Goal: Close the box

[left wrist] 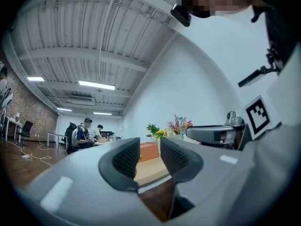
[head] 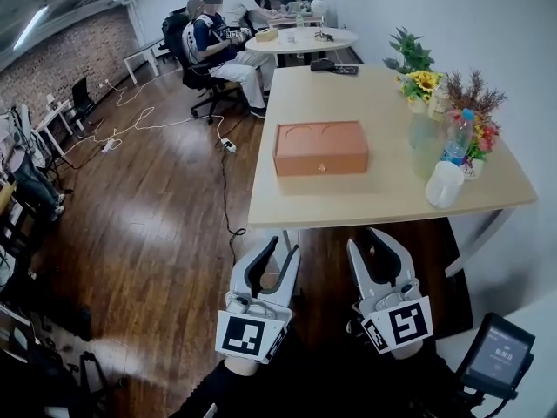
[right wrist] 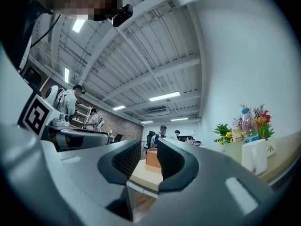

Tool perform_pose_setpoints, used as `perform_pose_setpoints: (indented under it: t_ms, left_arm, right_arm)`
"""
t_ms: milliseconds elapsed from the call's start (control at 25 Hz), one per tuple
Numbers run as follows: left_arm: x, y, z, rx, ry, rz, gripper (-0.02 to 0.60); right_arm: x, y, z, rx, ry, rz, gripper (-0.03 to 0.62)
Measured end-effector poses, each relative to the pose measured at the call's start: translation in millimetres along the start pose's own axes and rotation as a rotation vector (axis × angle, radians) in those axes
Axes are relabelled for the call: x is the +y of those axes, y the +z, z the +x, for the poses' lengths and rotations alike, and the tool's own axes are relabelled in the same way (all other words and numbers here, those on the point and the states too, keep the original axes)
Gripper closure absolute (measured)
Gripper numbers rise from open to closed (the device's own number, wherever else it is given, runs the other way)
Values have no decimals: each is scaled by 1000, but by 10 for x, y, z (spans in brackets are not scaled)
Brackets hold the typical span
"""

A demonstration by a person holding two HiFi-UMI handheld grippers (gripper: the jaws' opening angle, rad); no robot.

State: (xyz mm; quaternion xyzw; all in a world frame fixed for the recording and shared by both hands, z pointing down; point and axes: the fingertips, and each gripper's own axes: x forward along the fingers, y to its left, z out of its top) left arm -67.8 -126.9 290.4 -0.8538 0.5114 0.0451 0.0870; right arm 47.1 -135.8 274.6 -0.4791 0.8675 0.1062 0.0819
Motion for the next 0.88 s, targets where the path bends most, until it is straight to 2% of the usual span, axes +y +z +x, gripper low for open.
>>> perform_pose_setpoints:
  t_ms: [880]
  left_arm:
    - [-38, -59, 15, 17, -11, 5, 465]
  right_arm:
    - [47, -50, 70, 27, 18, -17, 500]
